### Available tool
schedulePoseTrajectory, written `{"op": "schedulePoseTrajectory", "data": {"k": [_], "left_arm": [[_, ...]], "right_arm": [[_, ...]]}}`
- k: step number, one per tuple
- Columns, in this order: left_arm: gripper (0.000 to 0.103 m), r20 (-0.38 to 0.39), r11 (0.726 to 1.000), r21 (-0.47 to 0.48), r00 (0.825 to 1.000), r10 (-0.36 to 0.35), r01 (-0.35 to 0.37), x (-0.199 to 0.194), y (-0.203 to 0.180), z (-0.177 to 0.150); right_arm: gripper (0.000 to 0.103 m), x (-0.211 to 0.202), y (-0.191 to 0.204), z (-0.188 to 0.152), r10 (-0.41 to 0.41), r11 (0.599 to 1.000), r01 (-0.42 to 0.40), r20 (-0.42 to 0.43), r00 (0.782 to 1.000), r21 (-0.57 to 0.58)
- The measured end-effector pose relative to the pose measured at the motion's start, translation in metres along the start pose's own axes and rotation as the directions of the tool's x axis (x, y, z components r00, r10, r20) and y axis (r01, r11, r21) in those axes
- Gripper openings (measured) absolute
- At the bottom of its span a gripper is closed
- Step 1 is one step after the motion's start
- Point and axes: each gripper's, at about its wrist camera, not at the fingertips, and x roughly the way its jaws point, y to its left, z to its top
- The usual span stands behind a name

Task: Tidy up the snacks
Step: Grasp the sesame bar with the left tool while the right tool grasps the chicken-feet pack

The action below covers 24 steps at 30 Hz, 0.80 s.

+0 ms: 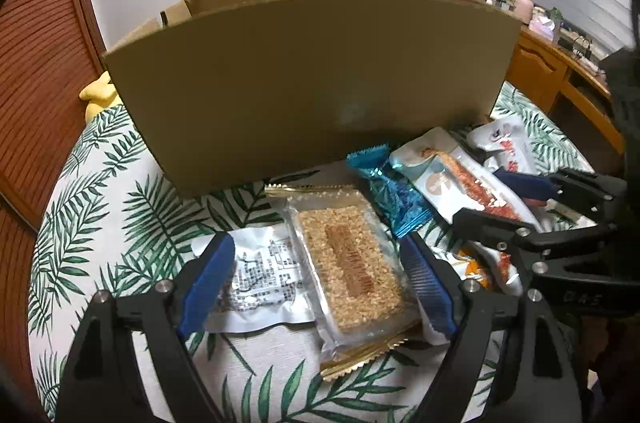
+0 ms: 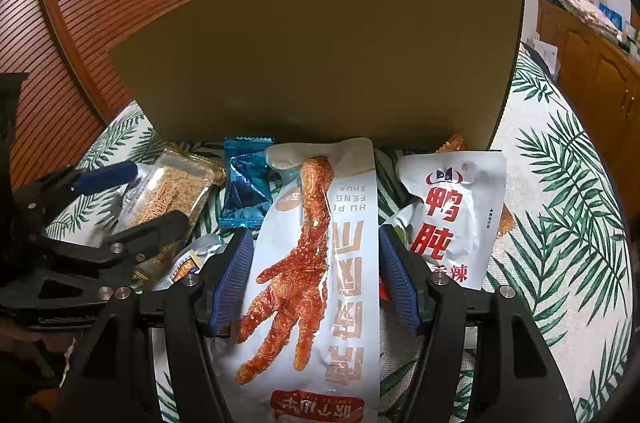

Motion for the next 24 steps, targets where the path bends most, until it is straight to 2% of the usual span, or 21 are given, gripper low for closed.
{"op": "schedulePoseTrajectory", "data": {"k": [4,9,10,13,15,20,24], "left_arm": [[0.084,0.000,0.999,0.003,0.999,-0.037,0.037,-0.004,-0.004,0.004],[0.070,-0.029,0.998,0.039,0.998,-0.056,0.057,0.001,-0.014,0.004],[0.062,-0.032,0.997,0.042,0.998,-0.057,0.059,0.003,-0.015,0.004],[0.056,-0.039,0.997,0.067,0.999,-0.024,0.027,0.006,-0.017,0.004],[0.055,-0.046,0.997,0.077,0.999,-0.017,0.021,0.008,-0.017,0.003],[0.064,-0.065,0.993,0.120,0.998,0.010,-0.002,0.014,-0.021,0.000],[0.064,-0.071,0.991,0.136,0.997,0.015,-0.005,0.018,-0.021,-0.002]], "right_arm": [[0.066,0.000,0.000,0.000,-0.001,1.000,0.001,0.000,1.000,0.000],[0.066,0.000,0.000,0.000,0.000,1.000,0.000,0.000,1.000,0.000],[0.066,0.000,0.000,0.000,-0.001,1.000,0.001,0.000,1.000,0.000],[0.066,0.000,0.000,0.000,0.000,1.000,0.000,0.000,1.000,0.000],[0.066,0.000,0.000,0.000,-0.001,1.000,0.001,-0.001,1.000,0.000],[0.066,0.000,0.001,0.000,-0.001,1.000,0.001,-0.002,1.000,-0.002],[0.066,0.000,0.001,0.000,-0.002,1.000,0.002,-0.001,1.000,-0.001]]}}
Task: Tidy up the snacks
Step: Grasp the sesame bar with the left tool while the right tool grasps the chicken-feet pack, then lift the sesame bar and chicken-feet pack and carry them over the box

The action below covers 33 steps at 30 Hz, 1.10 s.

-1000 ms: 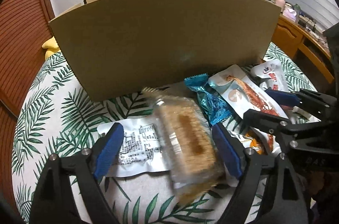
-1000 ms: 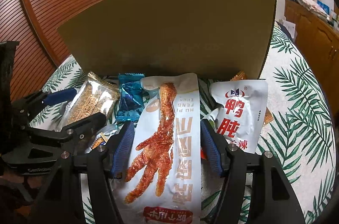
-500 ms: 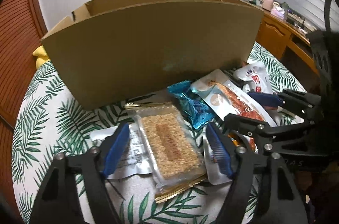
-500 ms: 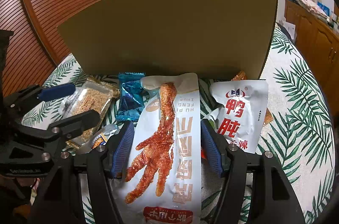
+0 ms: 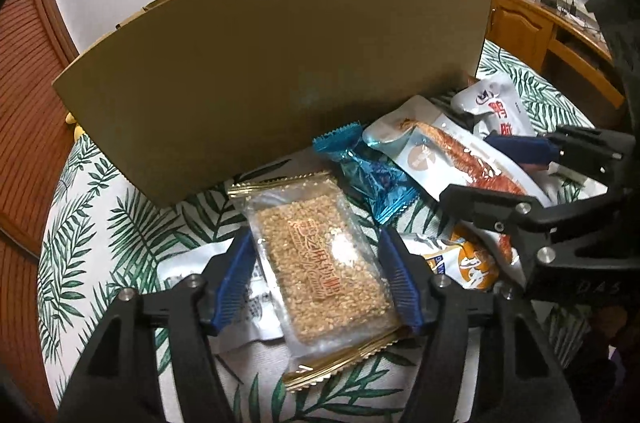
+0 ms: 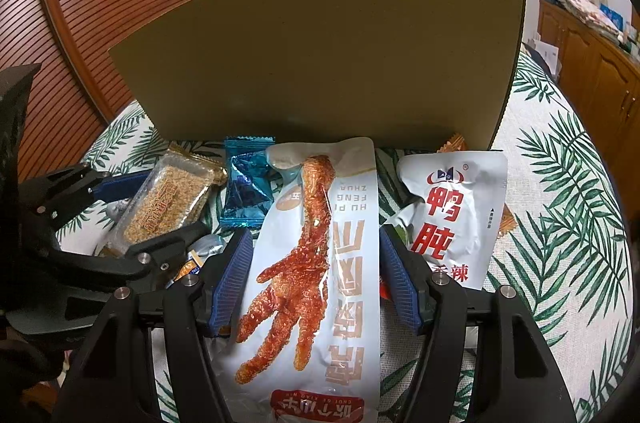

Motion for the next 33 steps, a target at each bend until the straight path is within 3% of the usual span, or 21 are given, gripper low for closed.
{"op": "schedulePoseTrajectory", "data": {"k": [3,7,15,33], "left_arm": [[0.051,0.001,1.000,-0.021,1.000,-0.014,0.015,-0.002,0.006,-0.001],[0.046,0.021,0.998,-0.057,0.999,-0.040,0.041,-0.010,0.015,-0.005],[0.045,0.126,0.978,-0.173,0.987,-0.100,0.121,-0.043,0.044,-0.012],[0.045,0.229,0.960,-0.225,0.967,-0.113,0.166,-0.088,0.078,-0.032]], "right_arm": [[0.066,0.000,0.000,0.000,0.001,1.000,-0.001,0.000,1.000,0.000],[0.066,0.000,0.000,0.000,-0.002,1.000,0.002,-0.001,1.000,-0.001],[0.066,0.000,0.002,-0.001,-0.012,1.000,0.012,-0.003,1.000,-0.010],[0.067,0.013,0.023,0.001,-0.103,0.991,0.100,-0.039,0.994,-0.087]]}}
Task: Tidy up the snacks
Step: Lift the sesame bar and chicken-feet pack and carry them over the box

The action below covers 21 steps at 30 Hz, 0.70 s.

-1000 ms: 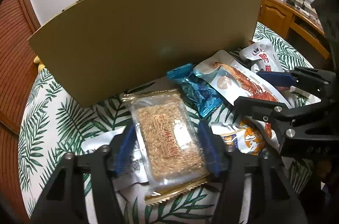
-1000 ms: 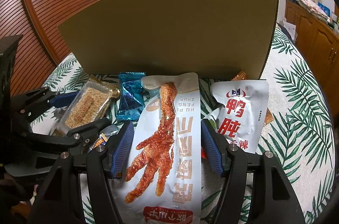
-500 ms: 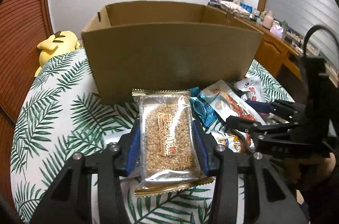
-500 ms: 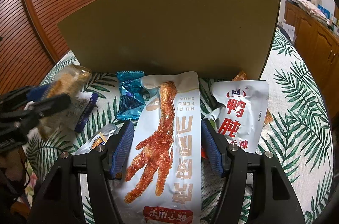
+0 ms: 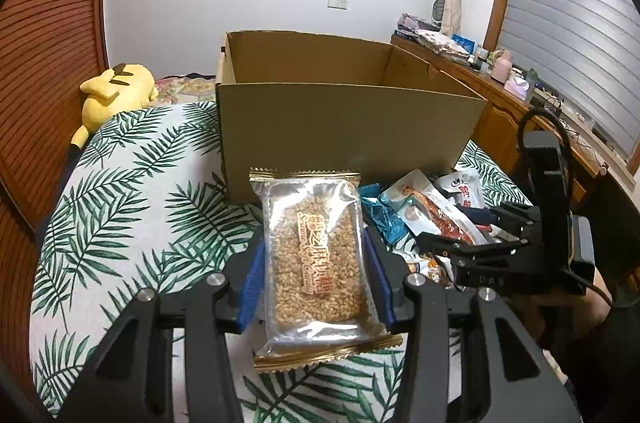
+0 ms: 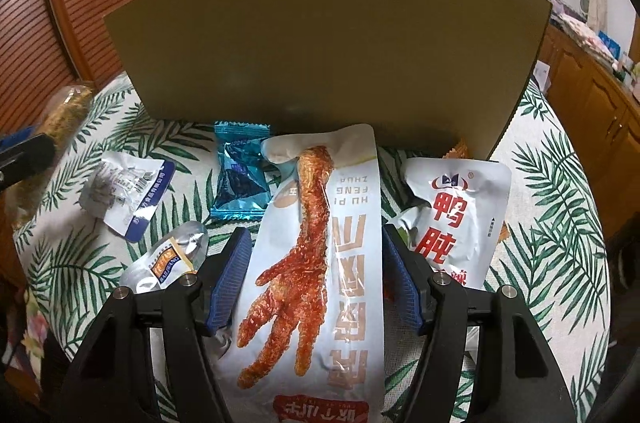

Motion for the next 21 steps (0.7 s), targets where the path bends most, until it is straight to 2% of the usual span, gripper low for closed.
{"op": "schedulePoseTrajectory", "data": {"k": [11,19,21], "left_arm": [[0.045,0.007,1.000,0.005,1.000,-0.023,0.023,-0.005,0.000,-0.012],[0.045,0.008,1.000,-0.007,1.000,-0.027,0.027,-0.007,0.005,-0.017],[0.045,0.005,1.000,-0.010,1.000,-0.027,0.027,-0.006,0.006,-0.019]], "right_arm": [[0.069,0.015,0.013,0.014,-0.045,0.998,0.043,-0.042,0.998,-0.042],[0.059,0.018,0.013,0.011,-0.026,0.999,0.025,-0.025,0.999,-0.035],[0.047,0.012,0.013,0.009,-0.004,1.000,0.004,-0.001,1.000,-0.023]]}}
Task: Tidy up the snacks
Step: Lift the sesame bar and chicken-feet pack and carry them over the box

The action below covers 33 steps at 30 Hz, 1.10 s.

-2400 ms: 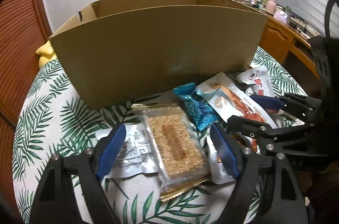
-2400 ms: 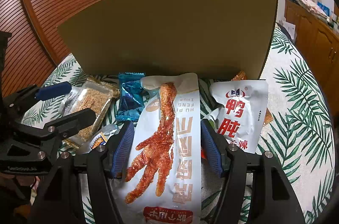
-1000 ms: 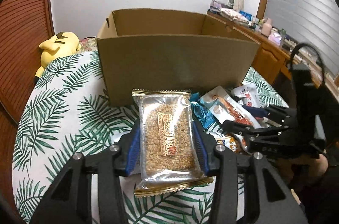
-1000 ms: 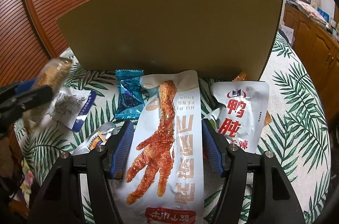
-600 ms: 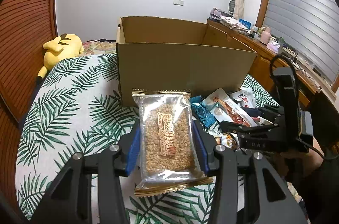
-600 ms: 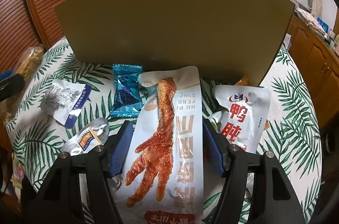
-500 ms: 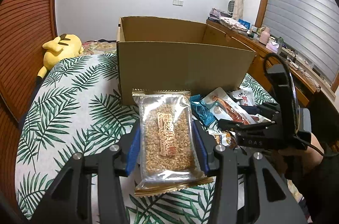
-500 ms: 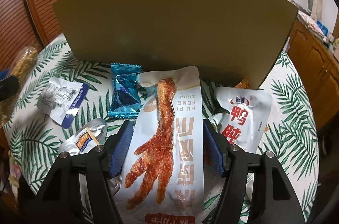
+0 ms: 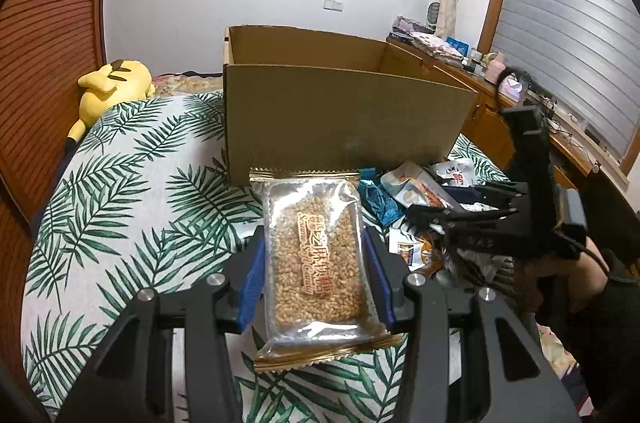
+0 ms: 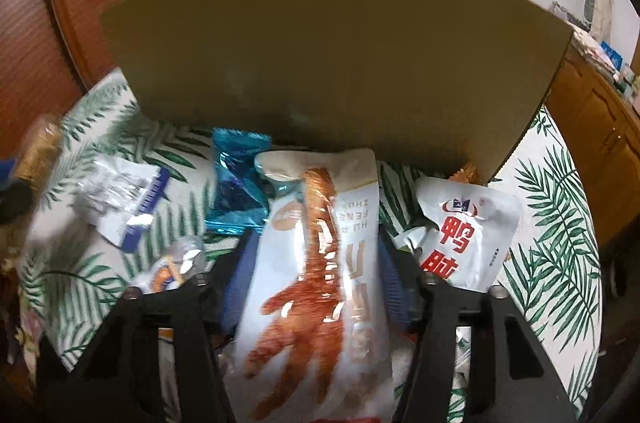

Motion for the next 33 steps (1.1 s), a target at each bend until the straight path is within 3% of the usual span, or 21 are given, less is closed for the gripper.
{"op": "schedulePoseTrajectory", "data": {"k": [18,25,33], "left_arm": [[0.045,-0.018,1.000,0.015,1.000,-0.005,0.005,0.010,-0.009,0.000],[0.045,-0.017,1.000,0.019,1.000,-0.003,0.004,0.011,-0.010,0.003],[0.045,0.026,0.998,0.055,1.000,-0.016,0.014,0.007,-0.015,0.029]], "right_arm": [[0.044,-0.023,-0.012,-0.011,0.037,0.999,-0.038,0.040,0.999,0.026],[0.044,-0.048,-0.013,-0.009,0.042,0.999,-0.044,0.097,0.994,0.019],[0.044,-0.086,-0.015,0.004,0.051,0.999,-0.049,0.178,0.983,-0.015]]}}
